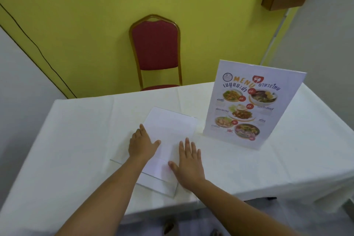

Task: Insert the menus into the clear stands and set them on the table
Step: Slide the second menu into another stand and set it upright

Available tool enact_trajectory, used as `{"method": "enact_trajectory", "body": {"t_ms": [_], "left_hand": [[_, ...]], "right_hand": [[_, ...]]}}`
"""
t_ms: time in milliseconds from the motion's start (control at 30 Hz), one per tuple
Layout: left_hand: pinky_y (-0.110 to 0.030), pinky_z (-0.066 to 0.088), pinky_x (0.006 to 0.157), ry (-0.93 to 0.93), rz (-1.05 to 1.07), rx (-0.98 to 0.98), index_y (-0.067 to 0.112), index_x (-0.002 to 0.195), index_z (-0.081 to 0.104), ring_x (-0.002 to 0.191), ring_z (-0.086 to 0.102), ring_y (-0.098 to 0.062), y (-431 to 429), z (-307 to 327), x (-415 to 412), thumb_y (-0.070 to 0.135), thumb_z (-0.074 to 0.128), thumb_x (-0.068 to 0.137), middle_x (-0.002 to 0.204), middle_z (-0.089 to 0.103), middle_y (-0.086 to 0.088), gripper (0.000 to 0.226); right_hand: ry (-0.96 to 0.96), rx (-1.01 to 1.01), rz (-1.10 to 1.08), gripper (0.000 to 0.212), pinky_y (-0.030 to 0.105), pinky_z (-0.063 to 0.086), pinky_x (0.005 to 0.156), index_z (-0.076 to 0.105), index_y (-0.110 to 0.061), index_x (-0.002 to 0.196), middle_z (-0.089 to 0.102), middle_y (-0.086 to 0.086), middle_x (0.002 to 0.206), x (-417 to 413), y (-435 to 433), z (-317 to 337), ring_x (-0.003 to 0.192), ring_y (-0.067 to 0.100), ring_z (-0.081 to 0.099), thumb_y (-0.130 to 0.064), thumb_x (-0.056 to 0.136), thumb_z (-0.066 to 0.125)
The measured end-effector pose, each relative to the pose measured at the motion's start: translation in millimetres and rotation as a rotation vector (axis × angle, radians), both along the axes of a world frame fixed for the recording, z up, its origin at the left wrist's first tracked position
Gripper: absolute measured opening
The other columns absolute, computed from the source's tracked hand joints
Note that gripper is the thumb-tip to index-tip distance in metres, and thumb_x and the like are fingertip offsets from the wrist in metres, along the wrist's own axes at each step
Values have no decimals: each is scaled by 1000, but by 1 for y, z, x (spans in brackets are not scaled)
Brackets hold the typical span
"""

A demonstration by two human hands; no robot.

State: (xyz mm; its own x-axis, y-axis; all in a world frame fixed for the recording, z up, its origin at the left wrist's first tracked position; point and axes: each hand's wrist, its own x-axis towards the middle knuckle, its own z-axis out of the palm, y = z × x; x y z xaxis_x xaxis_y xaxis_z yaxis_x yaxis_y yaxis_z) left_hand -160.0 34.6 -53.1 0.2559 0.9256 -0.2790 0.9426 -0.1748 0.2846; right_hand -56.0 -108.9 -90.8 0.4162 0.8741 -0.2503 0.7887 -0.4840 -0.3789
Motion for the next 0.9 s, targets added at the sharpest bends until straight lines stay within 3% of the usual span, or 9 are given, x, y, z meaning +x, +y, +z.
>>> {"method": "enact_trajectory", "body": {"t_ms": [133,300,433,533,633,767,833,900], "left_hand": [[-43,35,112,-80,102,-76,4,156,6,143,29,-32,9,-7,-8,53,62,86,155,30,-17,102],[-42,42,100,-83,178,-5,2,143,35,130,42,-34,12,-8,-4,52,66,83,139,46,-19,84],[-41,40,102,-171,243,-68,6,141,43,129,46,-35,33,-4,-12,59,70,76,136,50,-17,88],[-43,46,100,-281,278,-131,11,133,55,121,54,-34,38,-6,-21,60,70,75,127,58,-15,77],[-45,53,90,-467,353,-122,8,119,64,107,63,-31,36,-7,-33,50,74,76,116,66,-11,62],[-34,54,74,-679,411,-37,8,103,68,93,67,-25,31,1,-41,40,78,75,101,70,-3,43],[-31,53,70,-751,413,-12,12,98,68,89,67,-24,30,10,-40,37,78,75,98,70,-2,35],[-37,56,76,-793,419,8,11,101,68,93,66,-24,35,20,-39,37,77,76,104,68,-5,37]], "right_hand": [[-48,-55,35,85,41,-24,110,-25,-19,149,-32,1,157,-6,7,-16,135,20,-38,-70,91,12],[-73,-53,39,85,40,-24,112,-28,-19,145,-31,2,157,-5,2,-20,137,20,-38,-71,90,11],[8,-20,-54,97,38,-18,115,-20,-16,151,-27,6,159,-4,4,-14,145,23,-26,-73,88,27],[152,8,-244,123,37,-10,117,-21,-9,150,-27,10,158,-5,5,-5,147,28,-19,-76,77,51],[244,43,-319,132,39,-7,119,-21,-7,150,-20,9,161,-8,10,7,148,26,-15,-68,72,67],[531,275,-441,127,47,23,118,-12,-12,153,16,4,159,-20,19,27,146,27,20,-39,71,82],[669,370,-493,117,48,34,113,-9,-16,152,23,2,156,-24,23,39,142,25,29,-26,77,80],[681,442,-489,101,40,45,104,-3,-20,153,26,0,155,-24,29,49,139,24,34,-14,83,70]]}}
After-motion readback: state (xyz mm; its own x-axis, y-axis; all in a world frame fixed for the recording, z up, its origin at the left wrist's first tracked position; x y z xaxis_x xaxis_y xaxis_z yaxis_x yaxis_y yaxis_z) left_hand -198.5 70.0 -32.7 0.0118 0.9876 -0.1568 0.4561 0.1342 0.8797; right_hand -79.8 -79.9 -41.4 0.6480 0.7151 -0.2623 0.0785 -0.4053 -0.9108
